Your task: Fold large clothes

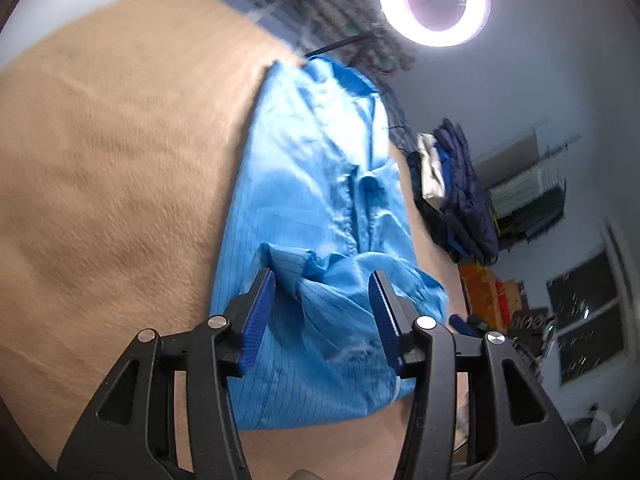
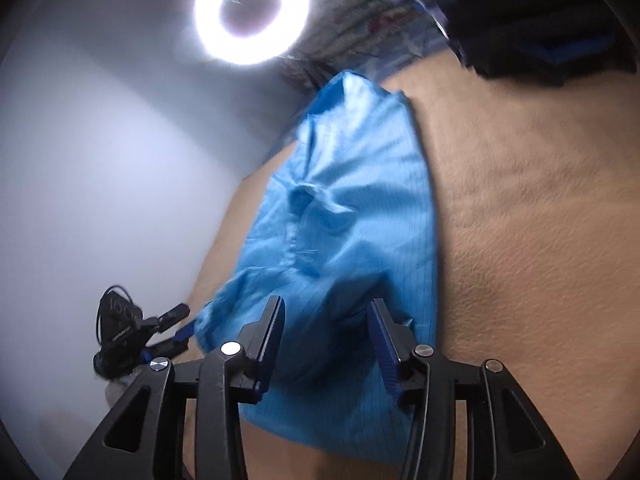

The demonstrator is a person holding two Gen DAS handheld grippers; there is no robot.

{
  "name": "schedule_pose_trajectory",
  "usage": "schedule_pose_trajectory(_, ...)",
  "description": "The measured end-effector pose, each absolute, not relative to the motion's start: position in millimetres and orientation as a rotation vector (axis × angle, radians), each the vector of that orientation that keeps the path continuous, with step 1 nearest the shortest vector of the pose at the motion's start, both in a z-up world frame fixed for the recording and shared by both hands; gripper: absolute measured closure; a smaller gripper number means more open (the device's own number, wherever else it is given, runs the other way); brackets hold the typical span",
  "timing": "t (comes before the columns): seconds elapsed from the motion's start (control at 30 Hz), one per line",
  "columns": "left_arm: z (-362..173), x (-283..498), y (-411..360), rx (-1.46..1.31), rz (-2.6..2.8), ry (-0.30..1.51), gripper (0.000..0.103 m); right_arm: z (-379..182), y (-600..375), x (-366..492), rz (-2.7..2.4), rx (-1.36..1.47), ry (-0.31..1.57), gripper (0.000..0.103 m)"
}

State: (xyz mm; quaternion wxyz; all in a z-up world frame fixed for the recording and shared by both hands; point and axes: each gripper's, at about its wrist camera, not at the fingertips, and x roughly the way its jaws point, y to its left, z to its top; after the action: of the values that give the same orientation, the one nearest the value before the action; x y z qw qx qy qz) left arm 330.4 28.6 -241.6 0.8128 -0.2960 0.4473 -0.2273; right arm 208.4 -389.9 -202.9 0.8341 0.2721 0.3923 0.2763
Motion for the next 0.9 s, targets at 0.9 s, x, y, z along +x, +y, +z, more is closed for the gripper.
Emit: schedule_pose_trajectory(0.9, -239.2, 364.0, -36.3, -0.419, -0.447, 0.961, 0.054, -198.6, -303.6, 248.1, 0.586, 0.249, 0.845, 0.075)
